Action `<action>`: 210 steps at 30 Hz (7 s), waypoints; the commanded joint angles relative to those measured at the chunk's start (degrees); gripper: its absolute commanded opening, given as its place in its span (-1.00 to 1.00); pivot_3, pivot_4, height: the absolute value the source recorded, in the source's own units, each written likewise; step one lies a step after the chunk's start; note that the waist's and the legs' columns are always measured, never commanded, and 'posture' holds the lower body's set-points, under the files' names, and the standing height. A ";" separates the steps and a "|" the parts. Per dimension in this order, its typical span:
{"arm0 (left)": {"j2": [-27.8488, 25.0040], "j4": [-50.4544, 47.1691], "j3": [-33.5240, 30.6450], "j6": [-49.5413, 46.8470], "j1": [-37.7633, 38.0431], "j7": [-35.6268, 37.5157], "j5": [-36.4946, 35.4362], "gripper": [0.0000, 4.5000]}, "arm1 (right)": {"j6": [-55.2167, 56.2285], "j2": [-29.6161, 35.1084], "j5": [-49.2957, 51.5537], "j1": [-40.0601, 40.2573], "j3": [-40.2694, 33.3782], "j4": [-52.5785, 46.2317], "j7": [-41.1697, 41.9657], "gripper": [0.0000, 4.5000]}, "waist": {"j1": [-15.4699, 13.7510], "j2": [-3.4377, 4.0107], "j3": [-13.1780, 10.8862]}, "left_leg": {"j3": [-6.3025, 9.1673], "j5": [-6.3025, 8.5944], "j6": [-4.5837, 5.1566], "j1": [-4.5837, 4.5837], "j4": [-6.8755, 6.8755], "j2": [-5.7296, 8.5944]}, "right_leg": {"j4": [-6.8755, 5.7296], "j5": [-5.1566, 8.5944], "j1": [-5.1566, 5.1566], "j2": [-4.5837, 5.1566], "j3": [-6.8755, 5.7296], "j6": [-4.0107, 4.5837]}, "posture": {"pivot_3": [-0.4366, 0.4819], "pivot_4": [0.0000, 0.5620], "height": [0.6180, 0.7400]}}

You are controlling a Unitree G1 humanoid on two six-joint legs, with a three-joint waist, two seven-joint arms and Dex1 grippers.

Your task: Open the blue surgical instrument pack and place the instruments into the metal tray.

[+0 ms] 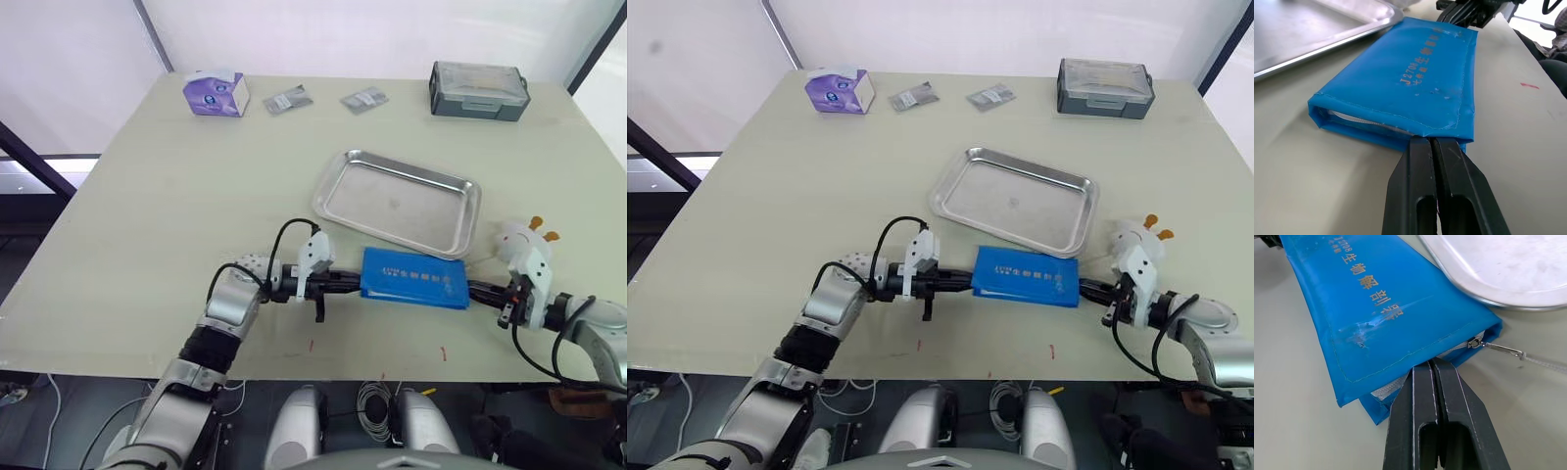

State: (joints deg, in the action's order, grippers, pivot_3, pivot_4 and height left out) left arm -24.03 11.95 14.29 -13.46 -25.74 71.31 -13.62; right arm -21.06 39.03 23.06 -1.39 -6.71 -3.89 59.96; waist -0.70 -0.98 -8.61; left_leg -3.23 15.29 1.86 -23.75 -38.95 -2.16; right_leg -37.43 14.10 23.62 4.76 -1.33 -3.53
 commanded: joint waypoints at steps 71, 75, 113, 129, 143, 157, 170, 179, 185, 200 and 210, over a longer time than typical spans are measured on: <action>-22.87 -21.25 -16.10 3.52 12.57 17.54 -18.26 0.99 | 53.16 -0.22 -18.89 -2.60 13.78 2.37 0.38 1.00 | 0.05 0.03 -0.02 | 0.41 0.02 0.02 0.00 -0.03 -0.02 | -0.01 0.02 -0.01 -0.07 -0.06 0.03 | -0.05 -0.47 0.79; -23.64 -22.60 -15.24 3.60 12.04 18.71 -18.27 0.99 | 54.65 -0.79 -18.97 -5.15 14.94 5.25 -0.25 1.00 | 0.05 0.03 -0.02 | 0.42 0.01 0.02 0.00 -0.03 -0.03 | -0.02 0.02 -0.01 -0.07 -0.06 0.03 | -0.05 -0.47 0.79; -23.02 -21.68 -14.99 3.17 11.34 17.34 -20.69 1.00 | 28.66 5.74 0.42 -8.18 18.19 -8.82 7.85 -0.96 | 0.01 0.06 -0.04 | 0.44 0.02 0.03 0.00 -0.04 -0.04 | -0.03 0.02 -0.01 -0.07 -0.07 0.04 | -0.05 -0.47 0.79; -13.64 -9.17 -9.50 8.67 5.57 14.01 -13.29 1.00 | -1.53 6.55 9.55 -18.22 15.02 -6.97 9.56 -0.96 | -0.17 0.05 -0.04 | 0.42 0.13 0.21 -0.08 -0.15 0.00 | 0.00 0.02 -0.04 -0.06 -0.16 0.03 | -0.05 -0.47 0.79; -6.34 4.52 -7.59 12.79 -1.44 16.55 -10.64 0.77 | -2.57 3.83 7.27 -21.50 14.95 -3.42 10.57 -1.00 | 0.02 0.05 -0.04 | 0.38 0.09 0.15 -0.11 -0.21 -0.01 | -0.03 0.01 -0.05 -0.07 -0.20 0.03 | -0.05 -0.47 0.79; -5.18 8.04 -7.59 13.82 -2.64 17.75 -9.30 -1.00 | -2.07 3.71 6.48 -19.42 11.13 -6.41 7.14 -0.72 | -0.02 0.05 -0.04 | 0.44 0.09 0.14 -0.11 -0.21 -0.01 | -0.03 0.01 -0.05 -0.06 -0.20 0.03 | -0.05 -0.47 0.79; -4.02 8.26 -7.16 15.85 -1.82 16.42 -8.00 -1.00 | -2.75 10.68 9.05 -6.68 -7.81 -7.27 3.60 0.97 | -0.18 0.07 -0.03 | 0.44 0.12 0.20 -0.09 -0.22 0.02 | 0.00 0.01 -0.11 -0.01 -0.20 0.02 | -0.05 -0.47 0.79; -3.73 10.58 -6.89 17.18 -4.14 17.80 -7.33 -1.00 | -1.65 10.92 1.68 -2.27 -6.26 2.21 -0.16 0.97 | -0.19 0.08 -0.02 | 0.34 0.11 0.18 -0.09 -0.23 0.02 | 0.02 0.01 -0.15 -0.02 -0.25 0.02 | -0.05 -0.47 0.79; -2.94 11.80 -6.58 17.87 -5.13 17.88 -7.07 -1.00 | -5.89 10.90 4.82 -0.28 -7.99 0.14 0.65 -0.01 | -0.20 0.13 0.00 | 0.41 0.12 0.20 -0.08 -0.23 0.02 | 0.01 0.01 -0.15 -0.01 -0.23 0.02 | -0.05 -0.47 0.79; 1.49 21.49 -5.40 21.99 -12.93 16.99 -2.32 -1.00 | -19.55 11.81 25.52 -6.27 -22.06 -7.66 -0.21 -0.98 | 0.02 0.13 -0.01 | 0.47 0.18 0.31 -0.08 -0.25 0.03 | 0.01 0.01 -0.16 -0.04 -0.24 0.01 | -0.05 -0.47 0.79; 3.31 29.45 -3.29 25.41 -17.08 16.89 1.41 -1.00 | -24.85 7.80 33.36 -18.68 -17.77 -11.16 -8.03 -0.98 | -0.21 0.13 -0.02 | 0.46 0.19 0.32 -0.17 -0.26 0.06 | 0.09 0.00 -0.17 0.02 -0.28 0.00 | -0.05 -0.47 0.79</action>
State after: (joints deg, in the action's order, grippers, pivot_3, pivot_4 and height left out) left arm -20.85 39.63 9.55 10.82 -42.58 88.08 -14.86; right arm -46.26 46.96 54.54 -17.19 -24.01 -12.77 52.88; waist -0.90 -0.85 -8.62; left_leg -2.77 15.49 2.20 -23.92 -39.20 -2.10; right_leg -37.35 14.11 23.45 4.76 -1.62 -3.53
